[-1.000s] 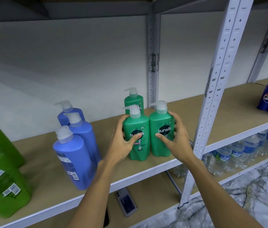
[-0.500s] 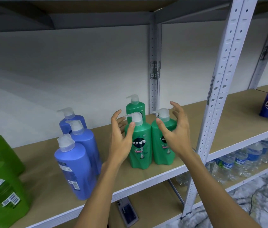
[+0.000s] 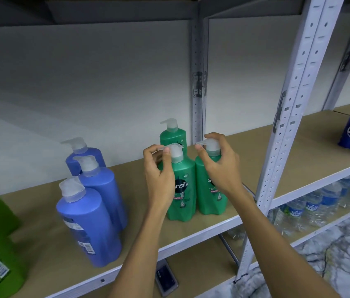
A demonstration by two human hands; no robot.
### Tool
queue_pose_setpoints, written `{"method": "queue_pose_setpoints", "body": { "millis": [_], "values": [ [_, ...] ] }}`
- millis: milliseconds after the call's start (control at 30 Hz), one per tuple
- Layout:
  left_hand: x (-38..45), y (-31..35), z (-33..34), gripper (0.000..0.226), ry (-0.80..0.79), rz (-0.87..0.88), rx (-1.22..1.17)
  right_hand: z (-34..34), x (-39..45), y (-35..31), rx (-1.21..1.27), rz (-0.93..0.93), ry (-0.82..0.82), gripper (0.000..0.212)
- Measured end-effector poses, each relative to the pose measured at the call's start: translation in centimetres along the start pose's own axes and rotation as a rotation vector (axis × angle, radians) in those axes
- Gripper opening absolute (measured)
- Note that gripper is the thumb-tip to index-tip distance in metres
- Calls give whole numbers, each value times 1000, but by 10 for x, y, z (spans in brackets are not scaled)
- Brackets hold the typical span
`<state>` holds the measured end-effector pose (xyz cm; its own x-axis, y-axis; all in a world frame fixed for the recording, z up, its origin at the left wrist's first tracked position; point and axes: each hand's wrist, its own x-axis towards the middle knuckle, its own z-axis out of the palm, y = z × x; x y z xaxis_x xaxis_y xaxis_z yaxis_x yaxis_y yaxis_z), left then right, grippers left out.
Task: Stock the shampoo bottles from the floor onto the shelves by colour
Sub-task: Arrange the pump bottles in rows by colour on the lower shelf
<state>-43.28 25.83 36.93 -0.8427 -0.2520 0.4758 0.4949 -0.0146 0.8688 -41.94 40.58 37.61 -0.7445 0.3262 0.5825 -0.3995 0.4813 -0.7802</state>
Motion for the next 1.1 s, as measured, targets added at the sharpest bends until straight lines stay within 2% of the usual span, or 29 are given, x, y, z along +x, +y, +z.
{"method": "queue_pose_setpoints", "body": {
  "millis": [333,700,933,1100],
  "values": [
    [0,-1,0,9,-20,-21,-39,4,2,4,4,-10,16,22],
    [0,-3,-2,9,-46,-19,-71,5,3,7,-15,-20,15,28],
    [-5,-8,-11,23,-147,66,10,-6,-5,10,-37,-55,-74,50],
    [-17,-12,-29,63,-327,53,133,-18,-22,13,6,-8,-139,70]
  ]
}}
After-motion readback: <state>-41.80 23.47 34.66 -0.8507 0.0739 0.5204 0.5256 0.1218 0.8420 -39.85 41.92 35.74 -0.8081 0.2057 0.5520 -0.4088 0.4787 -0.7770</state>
